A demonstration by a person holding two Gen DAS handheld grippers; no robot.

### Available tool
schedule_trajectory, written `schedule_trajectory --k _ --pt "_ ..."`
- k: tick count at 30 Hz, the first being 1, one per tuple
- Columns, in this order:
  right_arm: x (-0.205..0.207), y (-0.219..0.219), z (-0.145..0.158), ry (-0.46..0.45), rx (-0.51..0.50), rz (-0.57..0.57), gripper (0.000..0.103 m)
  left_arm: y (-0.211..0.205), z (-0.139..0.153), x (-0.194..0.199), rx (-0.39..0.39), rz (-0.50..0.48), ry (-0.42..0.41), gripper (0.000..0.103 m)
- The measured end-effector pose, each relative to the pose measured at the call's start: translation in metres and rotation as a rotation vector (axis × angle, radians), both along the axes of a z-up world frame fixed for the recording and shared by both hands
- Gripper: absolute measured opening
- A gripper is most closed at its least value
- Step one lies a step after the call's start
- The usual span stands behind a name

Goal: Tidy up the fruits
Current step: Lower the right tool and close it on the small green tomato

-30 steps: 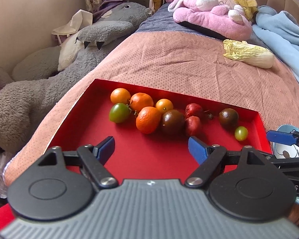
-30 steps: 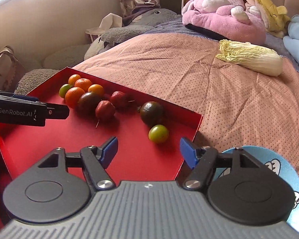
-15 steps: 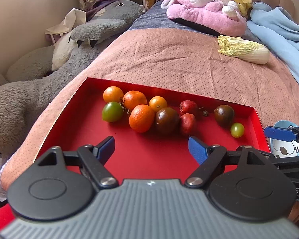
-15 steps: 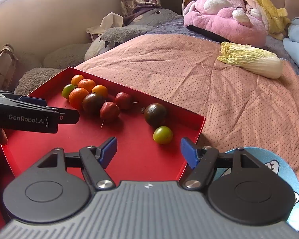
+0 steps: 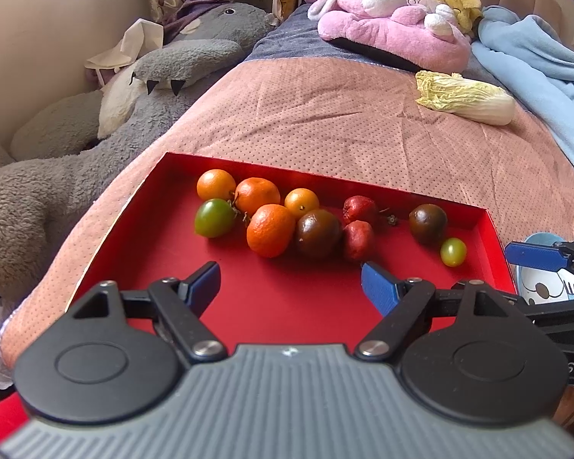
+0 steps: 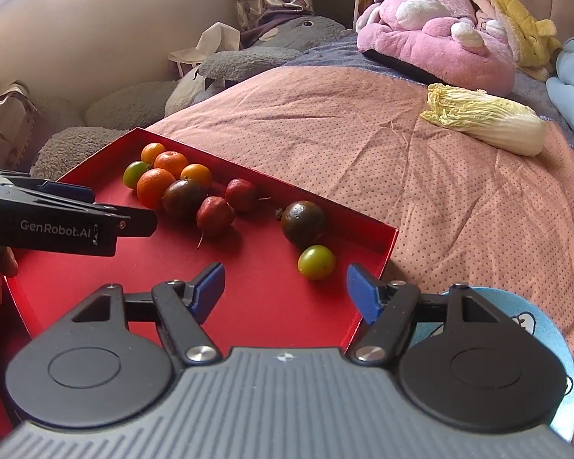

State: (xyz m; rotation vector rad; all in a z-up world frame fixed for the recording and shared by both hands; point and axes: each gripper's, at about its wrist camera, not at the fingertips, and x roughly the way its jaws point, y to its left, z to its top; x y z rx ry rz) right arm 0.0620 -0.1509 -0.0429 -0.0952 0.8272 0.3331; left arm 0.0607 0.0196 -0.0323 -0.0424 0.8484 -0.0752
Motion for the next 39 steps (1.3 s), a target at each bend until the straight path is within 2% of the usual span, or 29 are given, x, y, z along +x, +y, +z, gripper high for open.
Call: schedule_trajectory --k 22,24,29,39 --pt "0.017 -0.004 -0.009 -0.016 -0.008 -0.004 0.074 -0.005 -0.006 0.007 0.022 0.003 0.019 0.083" --pt "0.021 -0.003 -0.012 -0.013 -0.016 0.001 0.068 -0.005 -0.007 0.008 0.024 0.003 0.022 0.083" --pt "0.031 -0.002 -0.021 0.004 -0.028 0.004 0.062 -0.007 -0.009 0.009 0.029 0.002 0.027 0.083" --pt "0.044 -0.001 -0.036 0.033 -0.055 0.006 0.054 -0.008 -0.012 0.011 0.03 0.003 0.034 0.083"
